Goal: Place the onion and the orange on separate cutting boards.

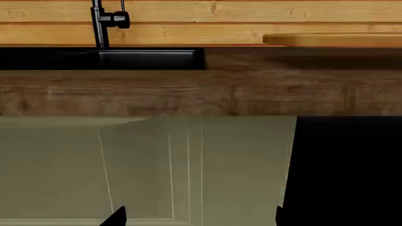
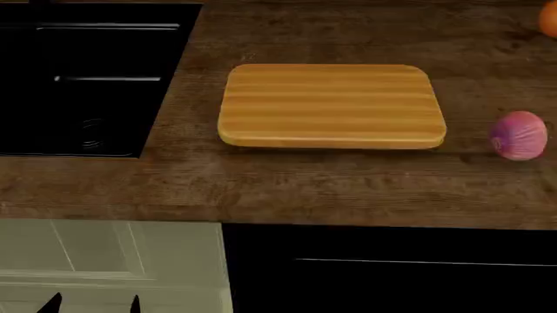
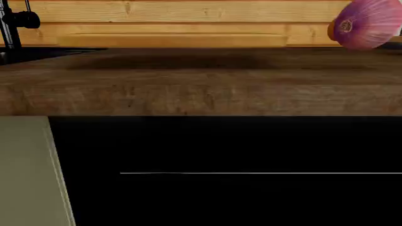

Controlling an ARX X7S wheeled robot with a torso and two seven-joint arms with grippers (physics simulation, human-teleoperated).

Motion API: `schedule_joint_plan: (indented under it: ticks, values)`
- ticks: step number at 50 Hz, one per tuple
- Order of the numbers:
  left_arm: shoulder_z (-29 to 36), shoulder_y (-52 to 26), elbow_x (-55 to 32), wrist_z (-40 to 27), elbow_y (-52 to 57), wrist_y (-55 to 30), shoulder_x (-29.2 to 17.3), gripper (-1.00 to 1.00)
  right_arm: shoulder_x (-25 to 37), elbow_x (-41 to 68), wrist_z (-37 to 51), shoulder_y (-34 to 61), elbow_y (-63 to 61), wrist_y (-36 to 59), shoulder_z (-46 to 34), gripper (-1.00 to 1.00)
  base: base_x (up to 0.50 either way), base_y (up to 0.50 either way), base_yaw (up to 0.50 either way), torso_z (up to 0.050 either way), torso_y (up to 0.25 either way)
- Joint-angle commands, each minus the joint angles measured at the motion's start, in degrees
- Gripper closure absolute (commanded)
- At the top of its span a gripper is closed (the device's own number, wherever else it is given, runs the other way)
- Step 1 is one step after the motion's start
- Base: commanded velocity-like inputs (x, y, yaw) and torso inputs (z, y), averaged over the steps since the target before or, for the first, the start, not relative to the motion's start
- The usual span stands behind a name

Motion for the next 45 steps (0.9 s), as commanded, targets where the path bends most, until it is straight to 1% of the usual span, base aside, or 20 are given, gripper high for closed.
schedule_joint_plan:
  ticks: [1,7,13,16,18,21,28,35,45]
  values:
    - [0.00,0.00,-0.56,-0.64,0.00,0.00,-0.57,-1.00,0.54,0.54,0.72,0.00,0.00,0.00,-0.72,-1.00,0.00,0.00,0.00,0.000,0.000]
    - [2.17,0.04,-1.53,-2.37,-0.33,0.22,-1.82,-1.00,1.70,2.55,2.31,0.03,-0.42,1.37,-2.02,-1.00,0.00,0.00,0.00,0.000,0.000]
    - [2.90,-0.36,-2.32,-3.34,-0.46,-0.16,-2.73,-1.00,2.81,2.99,2.95,0.11,-0.79,2.43,-3.32,-1.00,0.00,0.00,0.00,0.000,0.000]
    - [3.53,-0.65,-1.34,-4.17,-1.45,-0.08,-3.36,-1.00,2.97,3.34,3.59,0.10,-0.75,2.31,-3.50,-1.00,0.00,0.00,0.00,0.000,0.000]
    - [3.36,-0.69,-2.74,-3.76,-2.01,0.78,-3.37,-1.00,3.28,3.37,3.71,0.13,-0.77,2.34,-3.88,-1.00,0.00,0.00,0.00,0.000,0.000]
    - [3.76,-0.46,-3.38,-3.73,0.27,-1.18,-3.79,-1.00,3.44,3.87,4.04,0.14,-0.75,2.30,-4.05,-1.00,0.00,0.00,0.00,0.000,0.000]
    - [3.88,-1.02,-4.20,-4.01,1.46,-2.78,-4.93,-1.00,3.57,3.47,6.63,0.07,-1.34,3.76,-4.25,-1.00,-0.05,-0.50,0.00,0.000,0.000]
    - [4.13,-1.62,-4.95,-4.38,2.11,-4.02,-5.74,-1.00,4.06,4.11,7.32,0.10,-1.36,3.80,-4.80,-1.00,-0.06,-0.50,0.00,0.000,0.000]
    - [4.83,-1.70,-5.43,-5.06,1.86,-3.74,-6.29,-1.00,4.79,4.94,7.82,0.19,-1.36,3.88,-5.63,-1.00,-0.05,-0.50,0.00,0.000,0.000]
